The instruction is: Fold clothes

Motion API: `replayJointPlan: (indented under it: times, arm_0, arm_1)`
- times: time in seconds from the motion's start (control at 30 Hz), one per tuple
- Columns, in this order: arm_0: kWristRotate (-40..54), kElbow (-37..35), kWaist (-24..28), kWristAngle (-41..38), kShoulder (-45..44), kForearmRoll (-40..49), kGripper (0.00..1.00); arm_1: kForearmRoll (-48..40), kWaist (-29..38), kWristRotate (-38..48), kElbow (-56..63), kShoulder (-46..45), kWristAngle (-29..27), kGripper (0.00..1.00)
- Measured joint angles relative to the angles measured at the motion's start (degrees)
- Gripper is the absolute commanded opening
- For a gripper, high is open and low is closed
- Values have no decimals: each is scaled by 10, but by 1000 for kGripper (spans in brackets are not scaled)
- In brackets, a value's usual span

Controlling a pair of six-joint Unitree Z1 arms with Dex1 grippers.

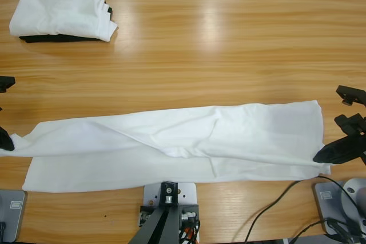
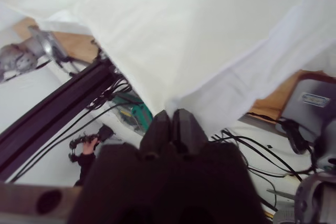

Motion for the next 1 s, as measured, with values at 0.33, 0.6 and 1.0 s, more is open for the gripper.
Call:
replayJointPlan:
  times: [0.33, 0.6, 1.0]
  arm_0:
    - [-10, 0, 0, 13, 0, 0, 994]
    - [-10, 0, -3, 13, 0, 0, 663]
    - [-19, 26, -153, 18, -50, -134, 1000]
  arm_1:
    - [28, 34, 99, -25, -23, -92, 1000]
    - [-44, 50, 97, -28, -80, -57, 816]
    - [-259, 199, 94, 42, -257, -151, 843]
